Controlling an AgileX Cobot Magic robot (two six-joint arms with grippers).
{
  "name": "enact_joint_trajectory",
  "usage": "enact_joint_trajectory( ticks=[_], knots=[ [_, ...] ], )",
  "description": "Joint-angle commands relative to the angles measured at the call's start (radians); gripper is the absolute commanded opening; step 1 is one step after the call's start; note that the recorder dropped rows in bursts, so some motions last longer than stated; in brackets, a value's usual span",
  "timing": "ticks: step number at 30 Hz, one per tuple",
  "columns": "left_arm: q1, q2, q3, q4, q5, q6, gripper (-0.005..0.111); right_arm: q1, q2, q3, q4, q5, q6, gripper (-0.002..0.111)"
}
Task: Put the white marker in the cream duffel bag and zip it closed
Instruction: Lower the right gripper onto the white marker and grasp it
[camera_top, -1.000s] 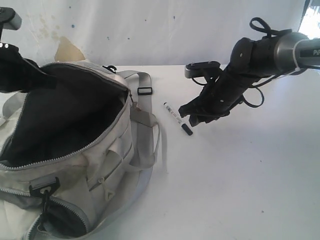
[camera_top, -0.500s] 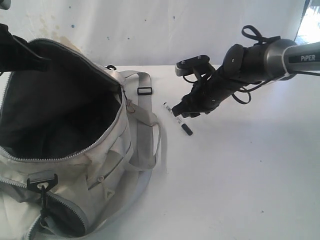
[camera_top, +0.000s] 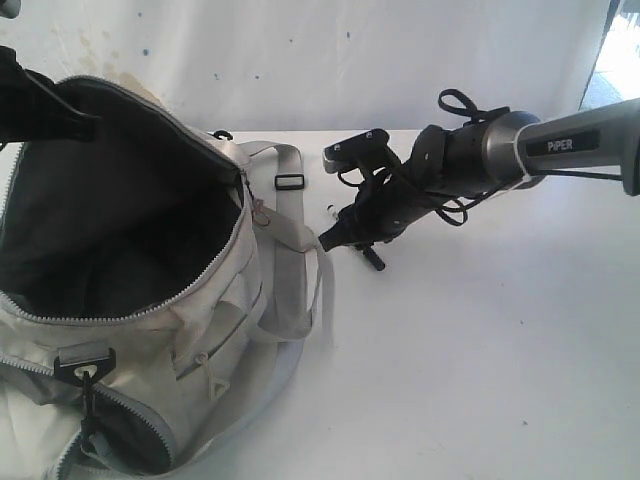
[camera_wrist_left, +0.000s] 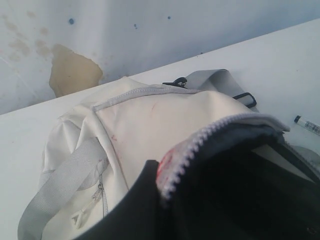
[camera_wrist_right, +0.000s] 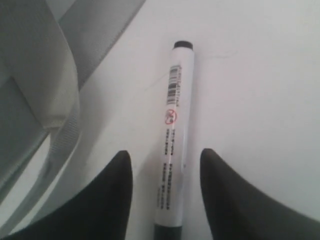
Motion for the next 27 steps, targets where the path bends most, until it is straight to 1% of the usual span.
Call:
enact_joint_trajectory(
  ticks=[1,4,6,9,13,22,27],
  knots=[
    [0.001,-0.016,-0.009,-0.007,-0.03,-0.004,0.001,0.0,0.024,-0.002,0.002,-0.014,-0.012,0.041],
    [0.001,-0.016,-0.009,-0.007,-0.029,-0.004,0.001,0.0,0.035,-0.002,0.002,-0.009,-0.012,0.041],
    [0.001,-0.016,-0.009,-0.009,-0.026,-0.004,0.001,0.0,0.035,-0.002,0.002,-0.003,-0.012,0.036],
    [0.001,-0.016,-0.009,-0.009,-0.026,-0.004,0.001,0.0,0.035,-0.002,0.002,0.031,-0.01,0.024],
    [0.001,-0.016,-0.009,-0.011,-0.023,-0.004,0.001,0.0,0.035,-0.002,-0.002,0.083,-0.01,0.001],
    [0.001,-0.016,-0.009,-0.011,-0.021,-0.004,0.001,0.0,-0.033,-0.002,-0.009,0.177,0.001,0.0],
    [0.001,-0.016,-0.009,-0.011,-0.022,-0.007,0.001,0.0,-0.153,-0.002,-0.009,0.388,0.056,0.0]
  ],
)
